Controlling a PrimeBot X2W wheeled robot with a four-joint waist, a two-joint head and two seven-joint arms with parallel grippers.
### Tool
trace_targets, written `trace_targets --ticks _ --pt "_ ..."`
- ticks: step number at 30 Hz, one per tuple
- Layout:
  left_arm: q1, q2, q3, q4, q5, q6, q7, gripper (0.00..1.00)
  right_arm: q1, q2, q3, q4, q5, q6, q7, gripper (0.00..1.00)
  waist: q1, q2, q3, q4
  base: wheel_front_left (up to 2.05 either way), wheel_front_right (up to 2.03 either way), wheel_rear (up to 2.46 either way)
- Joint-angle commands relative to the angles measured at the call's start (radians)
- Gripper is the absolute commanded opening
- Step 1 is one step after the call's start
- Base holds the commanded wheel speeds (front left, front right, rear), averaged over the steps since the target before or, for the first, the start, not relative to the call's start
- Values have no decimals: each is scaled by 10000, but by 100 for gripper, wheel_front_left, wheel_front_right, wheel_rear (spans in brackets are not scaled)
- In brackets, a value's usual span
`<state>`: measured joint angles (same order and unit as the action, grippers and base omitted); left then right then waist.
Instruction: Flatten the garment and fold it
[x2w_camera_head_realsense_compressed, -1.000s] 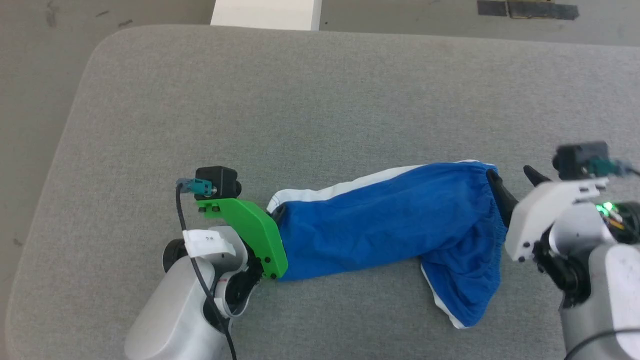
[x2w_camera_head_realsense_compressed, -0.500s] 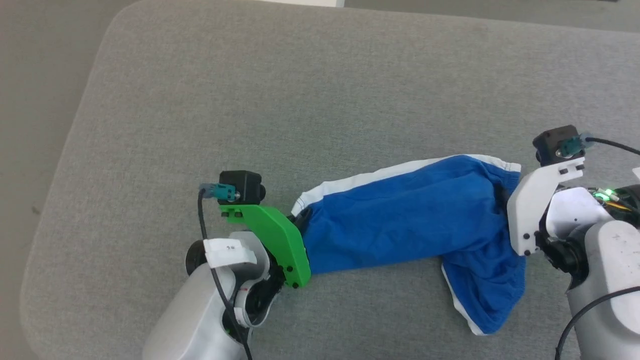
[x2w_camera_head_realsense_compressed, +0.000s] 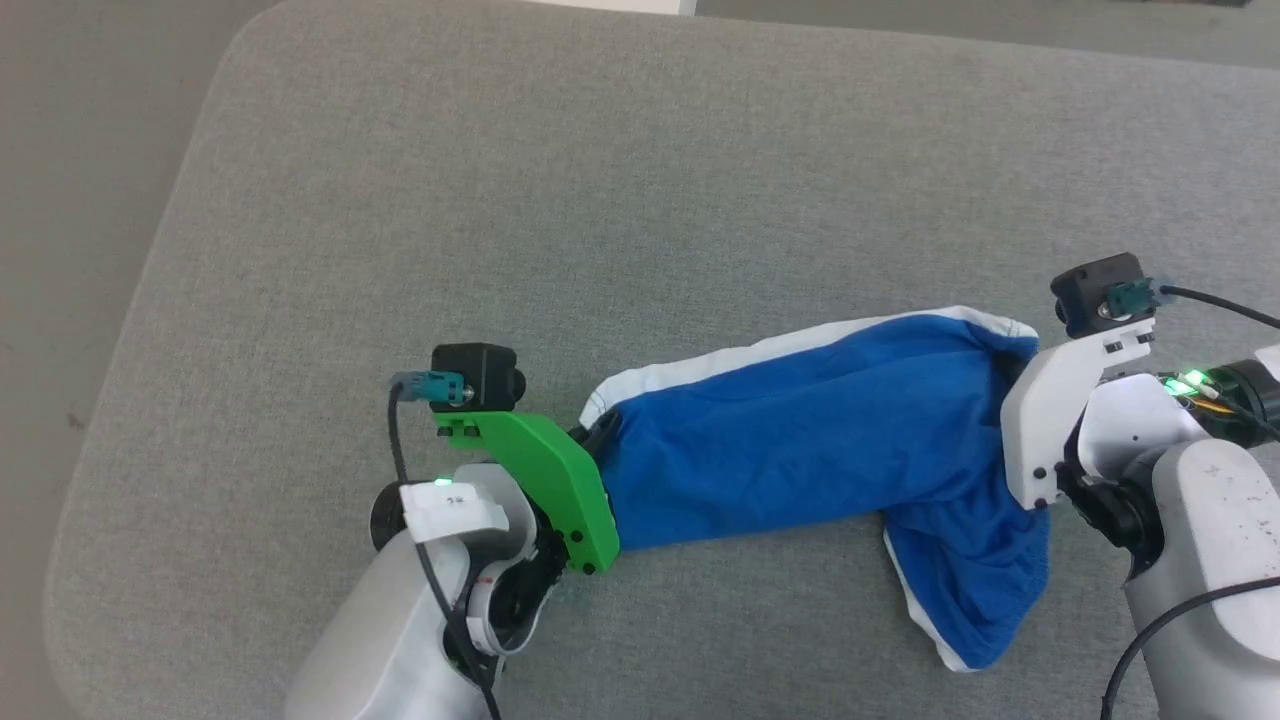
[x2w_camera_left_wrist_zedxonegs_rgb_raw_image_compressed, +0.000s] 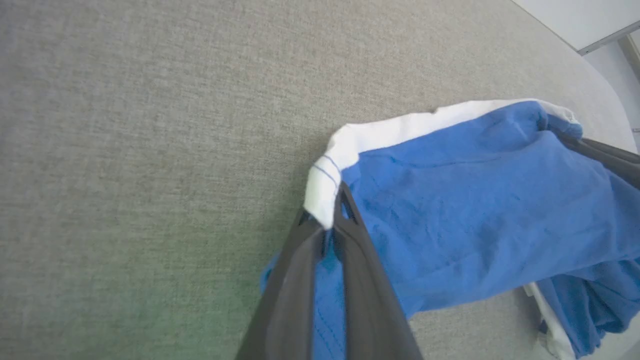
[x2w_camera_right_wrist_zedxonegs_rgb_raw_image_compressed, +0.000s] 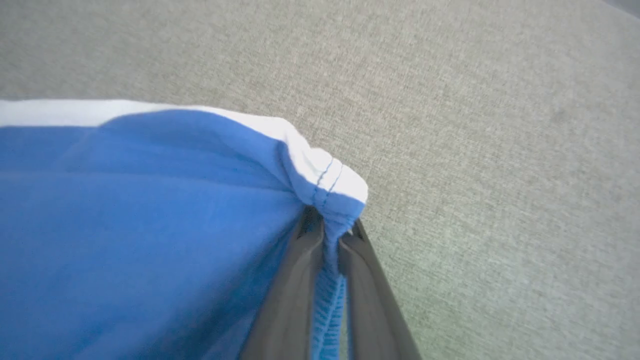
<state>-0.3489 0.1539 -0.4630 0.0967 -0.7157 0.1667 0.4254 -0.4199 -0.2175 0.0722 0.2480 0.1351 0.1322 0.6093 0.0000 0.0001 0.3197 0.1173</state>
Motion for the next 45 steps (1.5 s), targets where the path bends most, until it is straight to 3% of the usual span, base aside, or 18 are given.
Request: trace_targets --ticks 1,6,12,18,25,31,36,45 --pt "88 -93 119 -45 -129 -121 -198 0 -173 -20 51 -7 182 -15 -269 0 0 -1 -183 -131 0 0 0" --pt "97 -252 633 -347 -632 -372 -773 0 -368 -26 146 -356 822 -15 -747 0 0 -1 -577 -398 0 0 0" --pt "-1045 46 1208 -635 -694 -603 -952 0 -1184 -148 -30 -951 2042 -15 -682 0 0 -1 -817 -678 0 0 0" --pt "-3346 804 1464 -101 -120 -724 -478 0 -3156 -599 215 -1038 2488 -15 -587 0 0 -1 -557 -1074 0 0 0" --pt "-6589 1321 1573 1511 767 -827 -428 0 -6178 -561 318 69 2358 -15 -906 0 0 -1 226 -1387 0 0 0" --pt "-8994 1424 1618 3055 1478 -867 -1169 0 -8551 -279 161 1376 1721 -15 -1901 0 0 -1 1048 -1574 0 0 0" --pt "-10405 1348 1742 3727 1936 -839 -2479 0 -10052 1 -241 2260 908 -15 -3476 0 0 -1 1686 -1631 0 0 0" --pt "-11128 1116 1874 4563 2105 -1146 -4589 0 -10859 237 -232 3249 462 -15 -5433 0 0 -1 2325 -1430 0 0 0"
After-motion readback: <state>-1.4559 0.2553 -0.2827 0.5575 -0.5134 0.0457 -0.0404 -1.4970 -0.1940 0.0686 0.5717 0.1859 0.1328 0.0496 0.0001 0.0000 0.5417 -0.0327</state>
